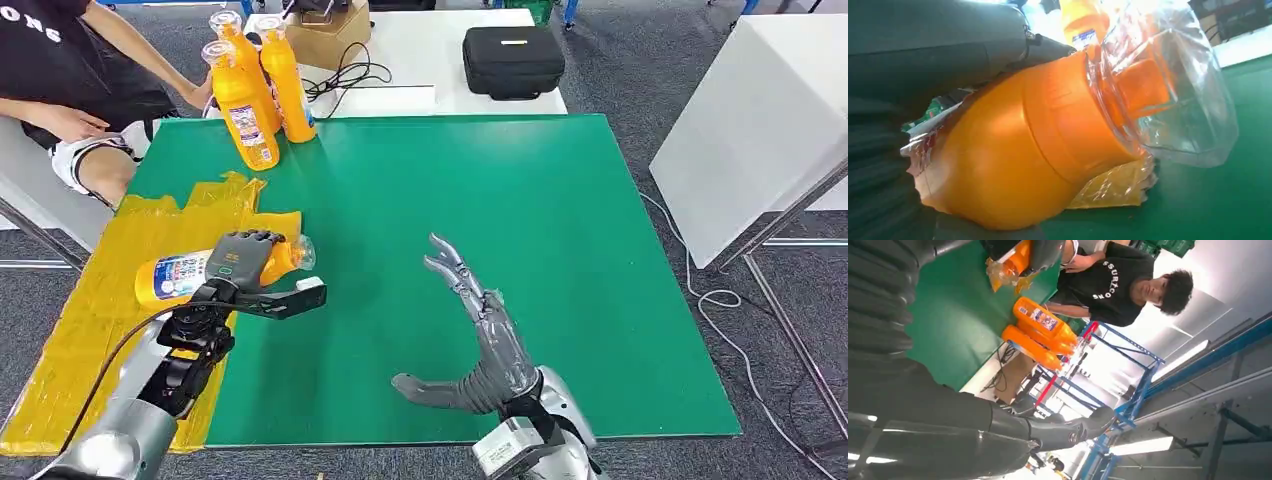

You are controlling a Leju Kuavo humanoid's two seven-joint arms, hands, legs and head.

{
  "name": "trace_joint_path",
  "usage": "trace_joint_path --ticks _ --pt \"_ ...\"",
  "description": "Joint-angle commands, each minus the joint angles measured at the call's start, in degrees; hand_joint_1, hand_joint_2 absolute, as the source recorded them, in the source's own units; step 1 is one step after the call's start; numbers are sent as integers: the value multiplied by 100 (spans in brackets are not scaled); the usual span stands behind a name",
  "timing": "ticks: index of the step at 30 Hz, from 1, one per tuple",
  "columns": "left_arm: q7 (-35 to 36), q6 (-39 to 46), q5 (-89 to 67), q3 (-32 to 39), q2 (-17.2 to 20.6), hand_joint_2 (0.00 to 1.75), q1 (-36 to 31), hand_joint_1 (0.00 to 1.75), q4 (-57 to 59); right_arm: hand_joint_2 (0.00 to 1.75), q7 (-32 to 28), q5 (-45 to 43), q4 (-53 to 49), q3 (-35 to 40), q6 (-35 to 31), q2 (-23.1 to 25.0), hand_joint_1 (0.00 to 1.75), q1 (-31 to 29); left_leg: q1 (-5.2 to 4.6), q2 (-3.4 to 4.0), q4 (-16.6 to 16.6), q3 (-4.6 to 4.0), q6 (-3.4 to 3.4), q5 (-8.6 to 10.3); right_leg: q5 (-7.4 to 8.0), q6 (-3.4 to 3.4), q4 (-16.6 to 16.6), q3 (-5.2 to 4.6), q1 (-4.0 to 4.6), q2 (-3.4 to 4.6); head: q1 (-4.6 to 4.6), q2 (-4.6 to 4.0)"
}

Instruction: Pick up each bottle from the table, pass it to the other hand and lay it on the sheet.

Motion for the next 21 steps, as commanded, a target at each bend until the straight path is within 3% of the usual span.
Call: trace_joint_path --ticks 1,2,3,10,19,21 --pt "29 191 -24 280 -183 175 -621 127 1509 175 46 9 486 98 -52 -122 0 -295 2 0 -5 25 -1 -6 -4 10 -11 29 2 -9 0 0" --pt "100 197 -100 260 -178 175 -666 10 1609 175 55 9 491 108 -62 -112 0 -307 1 0 -4 20 -1 -5 -3 9 -8 25 1 -9 -2 0" --pt "177 166 -178 264 -170 175 -713 0 1723 175 55 9 495 112 -70 -100 0 -312 0 1 -3 14 0 -3 -2 7 -6 16 0 -6 -2 0" --pt "830 260 -181 27 25 175 -832 0 2378 175 101 31 641 132 -28 -18 0 -386 0 9 -5 21 -2 -5 -3 6 -5 21 -1 -1 -2 0" --pt "691 384 -138 340 -17 175 -912 0 2942 175 10 77 677 136 -43 -12 0 -340 1 10 -6 25 -3 -6 -3 6 -8 26 1 0 -2 0" --pt "270 557 63 772 -224 175 -909 0 3101 175 21 118 596 97 -77 -23 0 -339 -1 7 -6 17 -2 -3 -2 4 -6 17 -1 1 -2 0"
